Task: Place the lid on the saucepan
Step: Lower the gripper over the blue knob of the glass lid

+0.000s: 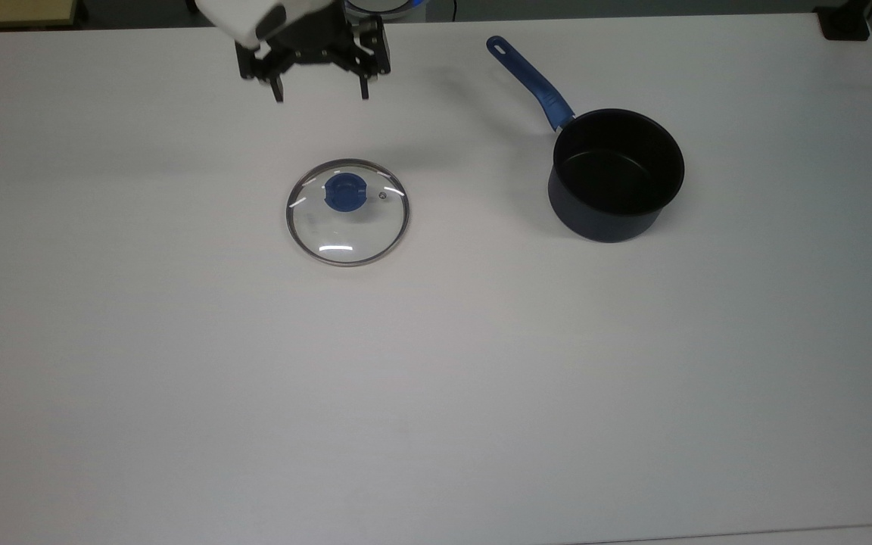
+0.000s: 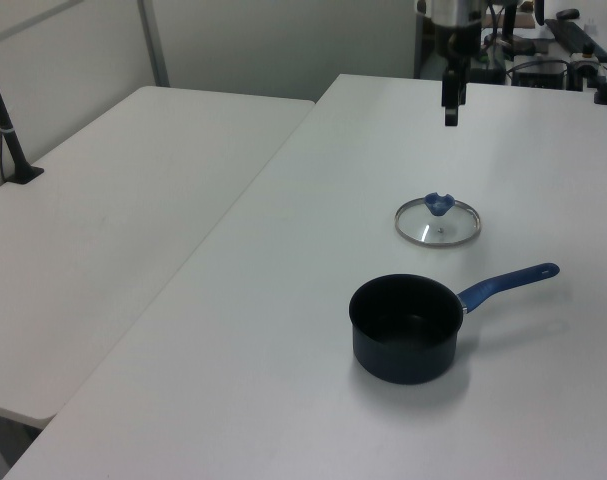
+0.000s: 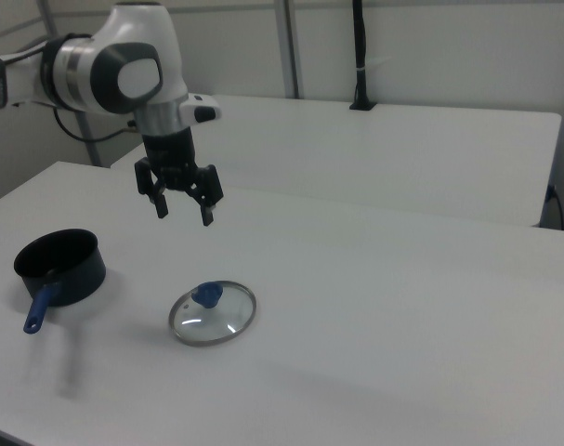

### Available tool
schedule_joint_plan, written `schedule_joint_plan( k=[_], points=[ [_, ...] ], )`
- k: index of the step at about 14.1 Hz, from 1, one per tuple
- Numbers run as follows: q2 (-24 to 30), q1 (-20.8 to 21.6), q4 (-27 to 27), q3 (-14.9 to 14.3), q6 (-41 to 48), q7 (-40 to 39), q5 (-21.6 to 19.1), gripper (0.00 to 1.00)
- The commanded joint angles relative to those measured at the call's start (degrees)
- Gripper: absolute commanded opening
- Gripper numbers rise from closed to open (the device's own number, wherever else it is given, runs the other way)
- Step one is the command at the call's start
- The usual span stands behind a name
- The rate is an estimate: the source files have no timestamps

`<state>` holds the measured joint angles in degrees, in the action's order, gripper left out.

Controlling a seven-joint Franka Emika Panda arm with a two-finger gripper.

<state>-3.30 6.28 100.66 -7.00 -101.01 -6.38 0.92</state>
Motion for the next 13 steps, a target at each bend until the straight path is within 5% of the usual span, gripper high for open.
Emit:
schedule_joint_plan(
  k=[1, 8, 13],
  points=[
    [-1.18, 0.84, 3.31, -0.3, -5.68, -1.44, -0.05, 1.0],
    [-7.86, 1.1, 3.75, -0.12, -9.03, -1.53, 0.04, 1.0],
    [-7.86, 1.19, 12.89, -0.03, -20.35, -1.62, 0.04, 1.0]
  ],
)
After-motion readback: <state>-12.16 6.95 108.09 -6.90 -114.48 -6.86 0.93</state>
